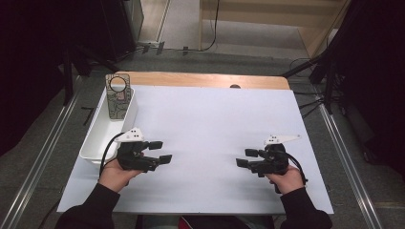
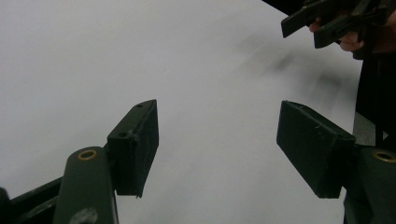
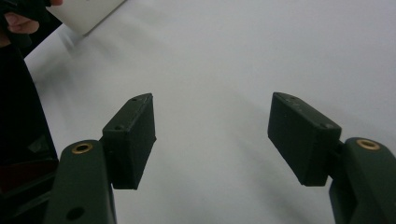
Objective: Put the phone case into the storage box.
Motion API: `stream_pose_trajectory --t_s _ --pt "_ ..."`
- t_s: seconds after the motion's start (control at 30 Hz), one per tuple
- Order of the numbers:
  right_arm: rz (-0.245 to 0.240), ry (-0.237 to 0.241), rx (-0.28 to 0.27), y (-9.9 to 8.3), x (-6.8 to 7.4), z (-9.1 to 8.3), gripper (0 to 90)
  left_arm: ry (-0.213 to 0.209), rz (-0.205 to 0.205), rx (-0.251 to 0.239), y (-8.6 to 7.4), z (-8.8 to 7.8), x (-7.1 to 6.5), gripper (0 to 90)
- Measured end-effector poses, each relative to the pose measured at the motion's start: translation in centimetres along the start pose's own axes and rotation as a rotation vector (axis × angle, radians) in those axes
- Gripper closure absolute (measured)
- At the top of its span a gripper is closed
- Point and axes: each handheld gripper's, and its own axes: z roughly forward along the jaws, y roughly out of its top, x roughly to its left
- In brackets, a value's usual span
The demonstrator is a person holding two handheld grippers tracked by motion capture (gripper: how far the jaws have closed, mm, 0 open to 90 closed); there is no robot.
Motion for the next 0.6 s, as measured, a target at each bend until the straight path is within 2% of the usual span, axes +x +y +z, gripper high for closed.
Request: stream_pose_trajectory --t_s 0.6 --pt "-0.013 -0.014 0.006 -1.1 0.0 -0.7 30.1 0.012 0.017 0.025 -2.2 -1.2 -0.3 29.7"
